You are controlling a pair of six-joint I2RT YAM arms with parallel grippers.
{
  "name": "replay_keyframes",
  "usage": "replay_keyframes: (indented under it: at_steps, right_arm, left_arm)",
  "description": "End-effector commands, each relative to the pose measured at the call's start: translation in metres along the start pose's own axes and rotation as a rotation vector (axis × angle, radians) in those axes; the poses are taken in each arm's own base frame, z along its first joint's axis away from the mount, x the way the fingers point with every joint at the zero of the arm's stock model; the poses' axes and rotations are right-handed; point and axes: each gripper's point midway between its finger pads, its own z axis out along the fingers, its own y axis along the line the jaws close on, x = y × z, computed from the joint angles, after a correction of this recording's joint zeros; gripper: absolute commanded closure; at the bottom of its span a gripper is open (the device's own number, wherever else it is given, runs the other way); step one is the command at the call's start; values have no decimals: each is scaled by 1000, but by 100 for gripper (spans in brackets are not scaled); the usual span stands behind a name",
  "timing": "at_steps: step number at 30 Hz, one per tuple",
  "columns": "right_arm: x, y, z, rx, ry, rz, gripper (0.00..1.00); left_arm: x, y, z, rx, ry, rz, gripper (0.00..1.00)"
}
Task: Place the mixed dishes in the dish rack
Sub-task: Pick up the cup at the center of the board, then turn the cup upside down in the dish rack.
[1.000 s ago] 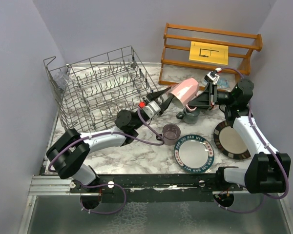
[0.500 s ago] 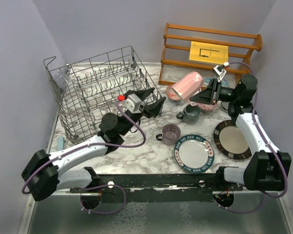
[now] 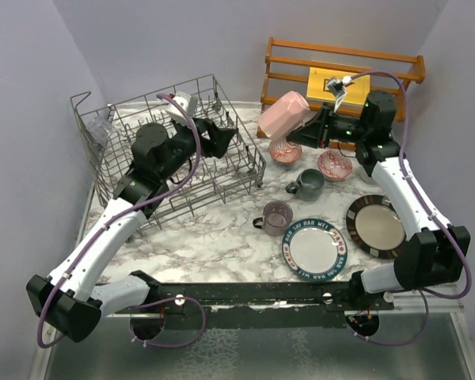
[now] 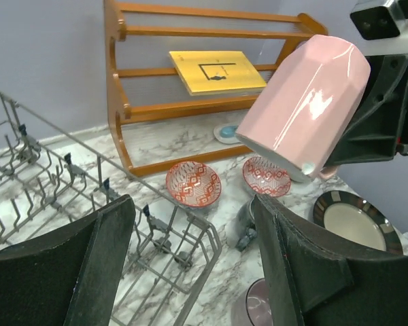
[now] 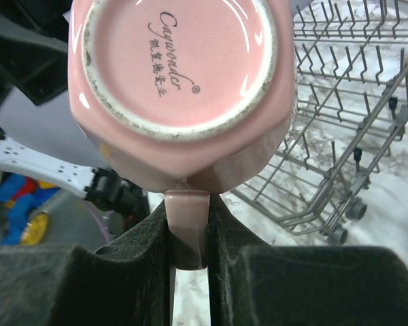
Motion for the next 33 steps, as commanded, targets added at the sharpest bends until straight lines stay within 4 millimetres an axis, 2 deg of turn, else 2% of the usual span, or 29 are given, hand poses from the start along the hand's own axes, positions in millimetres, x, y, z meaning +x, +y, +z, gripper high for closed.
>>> replay_keyframes:
  at_steps: [1,6,9,14,18,23,26,29,33]
  right_arm:
    - [-24,1,35,54,-6,-276,99]
    - [-24,9,88,6,44,-358,99]
    - [-21,13,124,-26,69,-396,99]
    - [-3,25,187,-84,127,-451,99]
    - [14,47,237,-145,152,-510,99]
    - [41,71,297,-219,177,-571,99]
    - [70,74,333,-241,203,-618,99]
    - [89,85,355,-263,205,-686,99]
    - [121,87,371,-290,241,-752,99]
  left_arm:
    - [-20,-5,-22,40,49,-84,27]
    - [-55,20,-45,-149,24,12,27]
    - [-83,21,-68,-202,-50,37,26]
    - [-133,-3,-110,-145,-258,-3,22]
    - [-151,-19,-137,-86,-381,-23,18]
    - [-153,-21,-158,-90,-425,-14,18]
    - [-146,-17,-164,-113,-417,-9,18]
    - [-141,-15,-169,-121,-413,0,18]
    - [-140,-20,-178,-97,-437,19,18]
